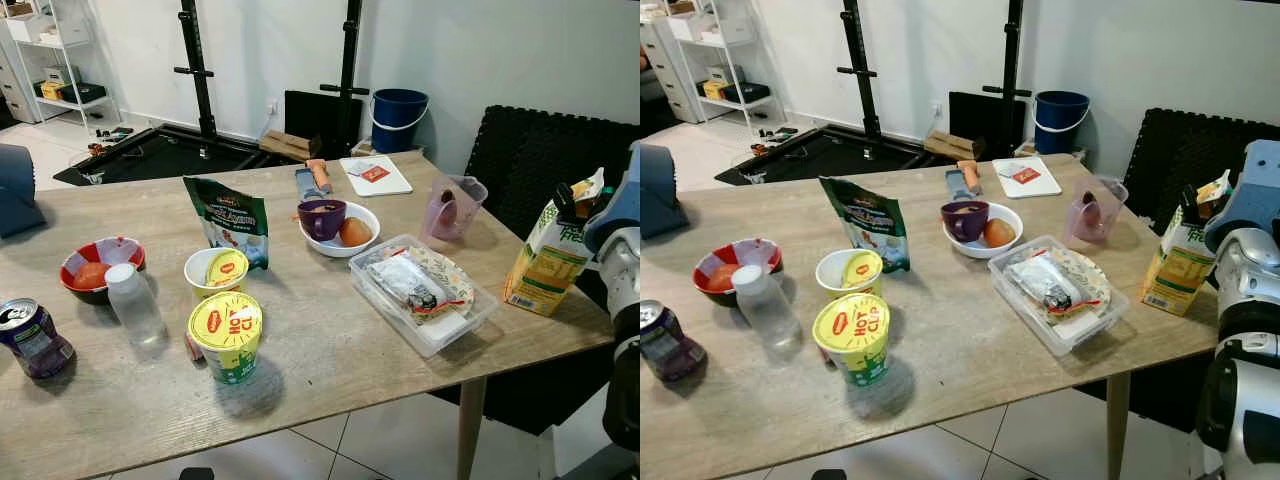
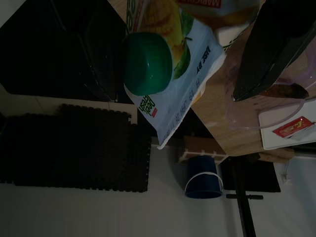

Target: Restocking fridge

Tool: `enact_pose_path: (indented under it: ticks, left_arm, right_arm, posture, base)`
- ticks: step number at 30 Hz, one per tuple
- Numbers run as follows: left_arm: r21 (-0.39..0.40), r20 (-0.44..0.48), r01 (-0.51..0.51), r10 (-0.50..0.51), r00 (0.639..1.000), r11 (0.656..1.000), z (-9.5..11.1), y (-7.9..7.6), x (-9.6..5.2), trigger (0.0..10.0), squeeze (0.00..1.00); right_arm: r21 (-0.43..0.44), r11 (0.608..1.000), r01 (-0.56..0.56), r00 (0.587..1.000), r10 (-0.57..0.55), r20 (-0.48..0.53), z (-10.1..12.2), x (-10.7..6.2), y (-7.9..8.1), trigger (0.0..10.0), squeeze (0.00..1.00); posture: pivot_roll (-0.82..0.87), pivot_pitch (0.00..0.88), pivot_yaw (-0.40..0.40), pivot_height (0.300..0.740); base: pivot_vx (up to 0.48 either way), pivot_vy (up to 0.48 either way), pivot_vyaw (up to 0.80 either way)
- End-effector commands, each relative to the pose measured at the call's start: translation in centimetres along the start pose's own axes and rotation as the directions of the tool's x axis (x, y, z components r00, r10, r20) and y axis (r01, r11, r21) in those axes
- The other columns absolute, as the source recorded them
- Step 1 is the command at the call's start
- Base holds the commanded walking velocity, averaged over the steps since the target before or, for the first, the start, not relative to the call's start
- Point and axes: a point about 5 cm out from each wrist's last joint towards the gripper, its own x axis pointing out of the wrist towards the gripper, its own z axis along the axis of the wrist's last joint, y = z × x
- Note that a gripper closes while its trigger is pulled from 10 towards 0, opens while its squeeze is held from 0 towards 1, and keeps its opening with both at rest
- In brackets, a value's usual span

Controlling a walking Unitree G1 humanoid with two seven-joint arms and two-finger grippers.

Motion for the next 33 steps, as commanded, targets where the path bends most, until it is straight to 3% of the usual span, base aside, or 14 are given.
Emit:
enact_pose_path:
  ticks: [1,4,5,6,9,10,33]
  left_arm:
    - [0.0,-0.003,0.001,-0.001,1.0,1.0,-0.19,-0.14,0.03,10.0,0.0]
    - [0.0,-0.004,0.001,-0.001,1.0,1.0,-0.2,-0.13,0.02,10.0,0.0]
    - [0.0,-0.004,0.001,-0.001,1.0,1.0,-0.2,-0.12,0.02,10.0,0.0]
    - [0.0,-0.004,0.001,-0.001,1.0,1.0,-0.21,-0.12,0.02,10.0,0.0]
    - [0.0,-0.004,0.001,-0.001,1.0,1.0,-0.21,-0.11,0.01,10.0,0.0]
    - [0.0,-0.004,0.001,-0.001,1.0,1.0,-0.21,-0.12,0.02,10.0,0.0]
    - [-0.002,-0.003,0.004,-0.004,1.0,1.0,-0.24,-0.17,0.03,10.0,0.0]
  right_arm:
    - [0.007,1.0,0.007,1.0,-0.007,0.009,0.4,-0.01,-0.23,0.0,0.69]
    - [-0.008,1.0,-0.004,1.0,0.004,0.0,0.23,-0.03,-0.11,0.0,0.69]
    - [-0.015,1.0,0.0,1.0,-0.001,-0.011,0.07,-0.03,-0.07,10.0,0.32]
    - [-0.015,1.0,0.004,1.0,-0.004,-0.018,-0.07,-0.03,-0.05,10.0,0.0]
    - [-0.017,1.0,0.0,0.999,-0.001,-0.033,-0.36,-0.03,0.06,10.0,0.0]
    - [-0.017,1.0,-0.005,0.999,0.005,-0.037,-0.46,-0.04,0.12,0.0,0.0]
    - [-0.009,1.0,-0.01,0.999,0.009,-0.036,-0.31,-0.07,-0.03,0.0,0.0]
  posture:
    - [-0.02,0.0,-0.015,0.74]
    - [-0.02,0.0,-0.015,0.74]
    - [-0.02,0.0,-0.015,0.74]
    - [-0.02,0.0,-0.015,0.74]
    - [-0.02,0.0,-0.015,0.74]
    - [-0.02,0.0,-0.015,0.74]
    - [-0.02,0.0,-0.014,0.74]
  base:
    - [0.0,0.0,0.0]
    - [0.0,0.0,0.0]
    - [0.0,0.0,0.0]
    - [0.0,0.0,0.0]
    - [0.0,0.0,0.0]
    - [0.0,0.0,0.0]
    - [0.0,0.0,0.0]
